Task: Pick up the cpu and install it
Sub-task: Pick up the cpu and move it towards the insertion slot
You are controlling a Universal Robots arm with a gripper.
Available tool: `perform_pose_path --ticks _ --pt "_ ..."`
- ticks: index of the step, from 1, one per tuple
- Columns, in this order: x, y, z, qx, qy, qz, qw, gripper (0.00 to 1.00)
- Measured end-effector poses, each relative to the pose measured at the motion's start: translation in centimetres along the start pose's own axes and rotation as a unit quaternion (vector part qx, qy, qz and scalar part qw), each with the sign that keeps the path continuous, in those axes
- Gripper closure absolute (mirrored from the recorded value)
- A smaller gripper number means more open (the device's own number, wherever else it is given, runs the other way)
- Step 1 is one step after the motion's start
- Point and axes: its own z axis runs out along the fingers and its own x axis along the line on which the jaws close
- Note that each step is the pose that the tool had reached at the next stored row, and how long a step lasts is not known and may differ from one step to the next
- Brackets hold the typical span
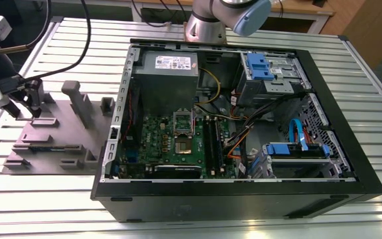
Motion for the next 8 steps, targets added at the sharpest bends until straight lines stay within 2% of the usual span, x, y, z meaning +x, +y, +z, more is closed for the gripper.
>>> perform_pose_path --ticks 5,8 --pt "-0.02 0.03 -0.98 -0.0001 -0.0001 0.0 1.0 0.53" --pt "-0.04 0.06 -2.0 -0.0001 -0.0001 0.0 1.0 0.53"
